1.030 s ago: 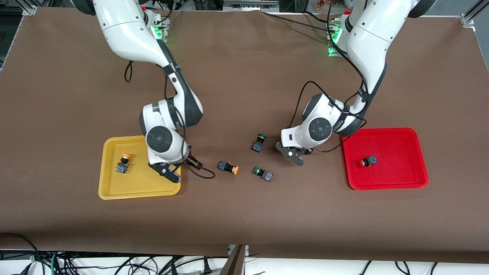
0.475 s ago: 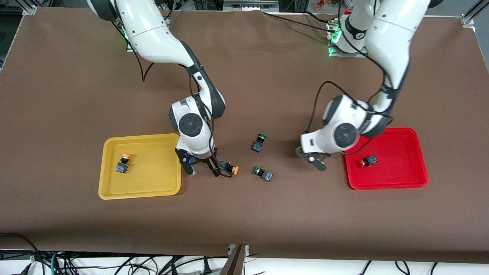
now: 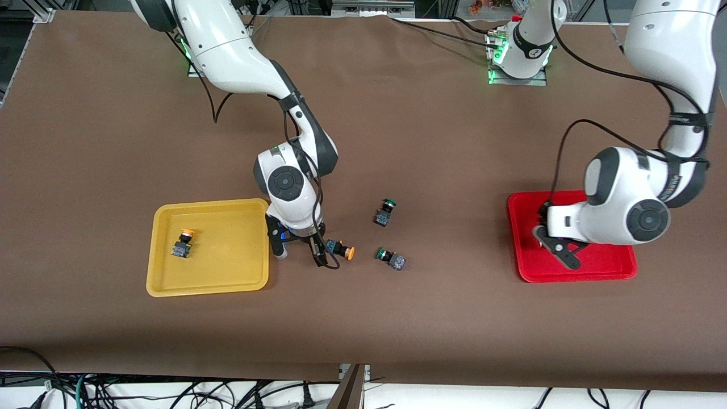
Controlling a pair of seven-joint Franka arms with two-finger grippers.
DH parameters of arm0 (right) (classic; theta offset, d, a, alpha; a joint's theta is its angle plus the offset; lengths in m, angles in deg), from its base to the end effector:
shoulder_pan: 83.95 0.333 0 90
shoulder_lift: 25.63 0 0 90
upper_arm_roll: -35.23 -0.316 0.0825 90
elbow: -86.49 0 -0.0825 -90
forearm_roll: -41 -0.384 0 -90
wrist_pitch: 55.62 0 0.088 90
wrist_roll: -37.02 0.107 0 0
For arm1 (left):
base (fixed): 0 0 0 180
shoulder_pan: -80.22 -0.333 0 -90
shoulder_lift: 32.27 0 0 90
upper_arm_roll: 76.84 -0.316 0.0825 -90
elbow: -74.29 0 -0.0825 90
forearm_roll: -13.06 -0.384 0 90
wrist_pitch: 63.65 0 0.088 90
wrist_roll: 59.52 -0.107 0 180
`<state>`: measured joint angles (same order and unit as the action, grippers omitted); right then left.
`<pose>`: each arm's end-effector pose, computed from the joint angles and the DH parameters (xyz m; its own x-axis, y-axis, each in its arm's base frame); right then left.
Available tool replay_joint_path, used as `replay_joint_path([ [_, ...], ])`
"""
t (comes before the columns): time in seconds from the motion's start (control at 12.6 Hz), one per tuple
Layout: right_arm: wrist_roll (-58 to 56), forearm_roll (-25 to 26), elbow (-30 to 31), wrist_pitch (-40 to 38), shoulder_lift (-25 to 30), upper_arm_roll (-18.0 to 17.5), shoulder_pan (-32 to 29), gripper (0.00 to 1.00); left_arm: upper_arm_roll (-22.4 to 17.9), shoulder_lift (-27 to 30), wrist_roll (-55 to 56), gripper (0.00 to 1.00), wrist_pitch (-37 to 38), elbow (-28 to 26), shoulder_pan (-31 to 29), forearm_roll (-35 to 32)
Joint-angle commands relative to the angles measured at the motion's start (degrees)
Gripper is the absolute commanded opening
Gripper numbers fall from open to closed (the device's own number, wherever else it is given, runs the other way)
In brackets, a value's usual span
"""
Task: Place red and yellow buttons in trays
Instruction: 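Lower the red button into the red tray and open the left gripper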
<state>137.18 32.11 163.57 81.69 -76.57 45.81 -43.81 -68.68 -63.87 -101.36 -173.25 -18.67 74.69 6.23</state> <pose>0.6397 0.4030 0.2126 0.3094 -0.9509 -0.0120 -0.9364 -0.3025 -0.1779 0.6567 -0.0114 0.2858 0.6570 -0.7258 -0.2039 -0.7116 -0.6863 0.1502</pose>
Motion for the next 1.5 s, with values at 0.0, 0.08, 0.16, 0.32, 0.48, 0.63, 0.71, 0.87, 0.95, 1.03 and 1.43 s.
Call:
replay_joint_path([
  [0.0, 3.2, -0.7, -3.0, 0.1, -1.9, -0.7, 0.4, 1.0, 0.5, -1.7, -5.5, 0.06, -0.1, 0.0, -3.0, -3.7],
  [0.08, 4.1, -0.7, -3.5, 0.2, -2.5, -0.8, 0.4, 1.0, 0.5, -3.4, -8.4, 0.03, -1.7, 0.0, -5.3, -4.9],
  [0.16, 4.2, -0.7, -3.7, 0.2, -2.7, -0.8, 0.4, 1.0, 0.5, -4.6, -11.7, 0.02, -4.1, -0.2, -7.3, -5.1],
  [0.32, 4.1, -0.7, -3.7, 0.5, -3.3, -0.8, 0.4, 1.0, 0.5, -5.4, -17.6, 0.02, -6.3, -0.2, -9.7, -5.1],
  [0.48, 4.5, -0.8, -4.5, 0.9, -4.1, -1.3, 0.4, 1.0, 0.5, -5.6, -18.3, 0.08, -6.3, -0.8, -10.3, -5.1],
  [0.63, 5.4, -0.7, -5.5, 1.0, -4.8, -1.5, 0.3, 1.0, 0.5, -6.4, -18.4, 0.99, -6.4, -0.5, -10.9, -5.1],
  [0.71, 5.5, -0.7, -5.8, 1.0, -5.1, -1.5, 0.3, 1.0, 0.8, -6.0, -19.1, 1.0, -6.0, -0.4, -10.9, -5.0],
  [0.87, 5.6, -0.7, -5.9, 1.5, -5.7, -1.6, 0.3, 1.0, 1.3, -4.1, -18.0, 1.0, -5.3, 0.0, -10.3, -4.6],
  [0.95, 5.6, -0.8, -6.0, 2.1, -6.0, -1.6, 0.3, 1.0, 1.9, -2.3, -17.3, 1.0, -3.3, 0.1, -9.5, -4.4],
  [1.03, 5.6, -0.8, -6.0, 2.7, -6.5, -1.6, 0.3, 1.0, 3.1, -0.5, -13.6, 1.0, 0.0, 0.5, -8.4, -4.4],
  [1.43, 2.2, -0.9, -5.9, 2.7, -6.6, -1.7, 0.3, 0.01, 9.4, 6.3, 11.1, 1.0, 8.5, 1.9, -4.8, -4.8],
])
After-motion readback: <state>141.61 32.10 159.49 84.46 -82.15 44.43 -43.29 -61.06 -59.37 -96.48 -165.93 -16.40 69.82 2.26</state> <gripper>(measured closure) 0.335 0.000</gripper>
